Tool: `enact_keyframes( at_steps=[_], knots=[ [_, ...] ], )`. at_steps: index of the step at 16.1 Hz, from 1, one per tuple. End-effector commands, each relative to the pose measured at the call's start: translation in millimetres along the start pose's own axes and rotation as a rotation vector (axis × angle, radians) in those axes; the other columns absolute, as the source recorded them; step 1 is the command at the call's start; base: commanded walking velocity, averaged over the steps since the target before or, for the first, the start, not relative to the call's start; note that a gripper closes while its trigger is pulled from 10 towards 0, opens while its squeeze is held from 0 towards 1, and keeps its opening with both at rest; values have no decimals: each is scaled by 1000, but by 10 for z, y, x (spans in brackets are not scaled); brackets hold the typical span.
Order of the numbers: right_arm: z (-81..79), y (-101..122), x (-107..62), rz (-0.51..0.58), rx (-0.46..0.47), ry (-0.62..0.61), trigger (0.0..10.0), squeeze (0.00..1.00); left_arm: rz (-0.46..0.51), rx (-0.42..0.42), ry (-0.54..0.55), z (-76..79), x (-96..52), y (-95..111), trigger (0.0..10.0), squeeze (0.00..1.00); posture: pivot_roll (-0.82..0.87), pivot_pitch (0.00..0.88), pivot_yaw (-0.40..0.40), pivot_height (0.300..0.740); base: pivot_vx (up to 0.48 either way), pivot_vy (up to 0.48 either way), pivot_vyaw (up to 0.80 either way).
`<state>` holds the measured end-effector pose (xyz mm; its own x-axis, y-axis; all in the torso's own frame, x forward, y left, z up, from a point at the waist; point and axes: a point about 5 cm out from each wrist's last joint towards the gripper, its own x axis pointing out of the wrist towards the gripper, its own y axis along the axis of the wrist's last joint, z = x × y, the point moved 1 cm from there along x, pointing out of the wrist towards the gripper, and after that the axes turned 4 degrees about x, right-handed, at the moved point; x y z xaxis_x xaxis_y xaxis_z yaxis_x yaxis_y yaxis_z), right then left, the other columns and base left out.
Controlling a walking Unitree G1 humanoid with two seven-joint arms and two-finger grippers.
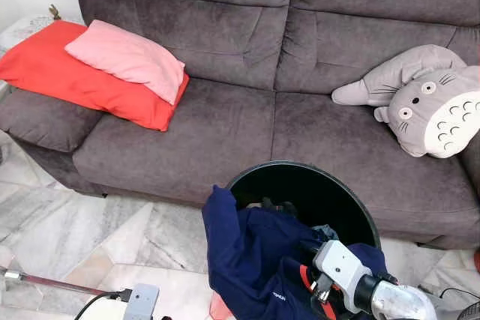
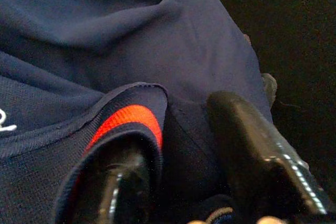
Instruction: Hang hanger
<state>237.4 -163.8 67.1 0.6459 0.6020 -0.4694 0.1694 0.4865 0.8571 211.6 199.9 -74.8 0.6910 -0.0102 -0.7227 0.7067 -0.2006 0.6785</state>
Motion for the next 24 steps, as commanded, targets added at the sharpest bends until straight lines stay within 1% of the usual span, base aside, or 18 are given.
enact_keyframes(
  at_steps=[1, 5, 6, 8, 10, 11, 12, 13, 14, 16, 17, 18, 20, 21, 22, 24],
  knots=[
    [-59, -93, 19, -41, 24, 38, 0, 0, -39, 13, -15, 12, -26, -107, 10000, 0, -143, 183, 4, 740, 0, 0, 0],
    [-70, -96, 47, -36, 33, 46, 0, 0, -44, 14, -17, 8, -27, -114, 10000, 0, -137, 178, 6, 740, 0, 0, 0],
    [-45, -138, 58, -70, 42, 31, 0, 0, -43, 16, -16, 7, -27, -112, 10000, 0, -135, 175, 6, 740, 0, 0, 0],
    [-21, -137, 66, -61, 48, 18, 0, 0, -41, 17, -16, 9, -25, -107, 10000, 0, -133, 172, 6, 740, 0, 0, 0],
    [64, -84, 69, -32, 57, -41, 0, 0, -38, 19, -16, 21, -22, -98, 10000, 0, -135, 165, 7, 740, 0, 0, 0],
    [188, -11, 52, 4, 84, -131, 0, 0, -37, 20, -16, 25, -20, -94, 10000, 0, -133, 160, 8, 740, 0, 0, 0],
    [268, 31, 30, 25, 98, -188, 0, 0, -37, 20, -16, 25, -20, -94, 10000, 0, -133, 160, 8, 740, 0, 0, 0],
    [393, 94, -15, 58, 115, -275, 0, 0, -38, 21, -16, 27, -20, -94, 10000, 0, -137, 154, 9, 740, 0, 0, 0],
    [624, 268, -136, 160, 156, -427, 0, 0, -39, 22, -17, 29, -19, -94, 10000, 0, -139, 149, 11, 740, 0, 0, 0],
    [741, 474, -222, 270, 190, -488, 0, 0, -41, 23, -18, 27, -20, -97, 10000, 0, -146, 145, 13, 740, 0, 0, 0],
    [811, 699, -282, 362, 165, -521, 0, 0, -42, 23, -20, 28, -20, -100, 10000, 0, -149, 140, 14, 740, 0, 0, 0],
    [889, 880, -331, 431, 159, -571, 0, 0, -42, 23, -20, 27, -20, -99, 10000, 0, -151, 139, 16, 740, 0, 0, 0],
    [978, 1117, -374, 522, 149, -635, 0, 0, -42, 21, -21, 31, -18, -95, 10000, 0, -157, 135, 17, 740, 0, 0, 0],
    [991, 1205, -331, 540, 188, -667, 0, 0, -41, 18, -20, 37, -17, -93, 10000, 0, -161, 131, 17, 740, 0, 0, 0],
    [988, 1218, -312, 539, 200, -672, 0, 0, -41, 17, -19, 39, -16, -92, 10000, 0, -161, 131, 17, 740, 0, 0, 0],
    [993, 1328, -222, 605, 320, -764, 0, 0, -39, 11, -18, 41, -14, -85, 10000, 0, -166, 125, 35, 740, 0, 0, 0]
  ],
)
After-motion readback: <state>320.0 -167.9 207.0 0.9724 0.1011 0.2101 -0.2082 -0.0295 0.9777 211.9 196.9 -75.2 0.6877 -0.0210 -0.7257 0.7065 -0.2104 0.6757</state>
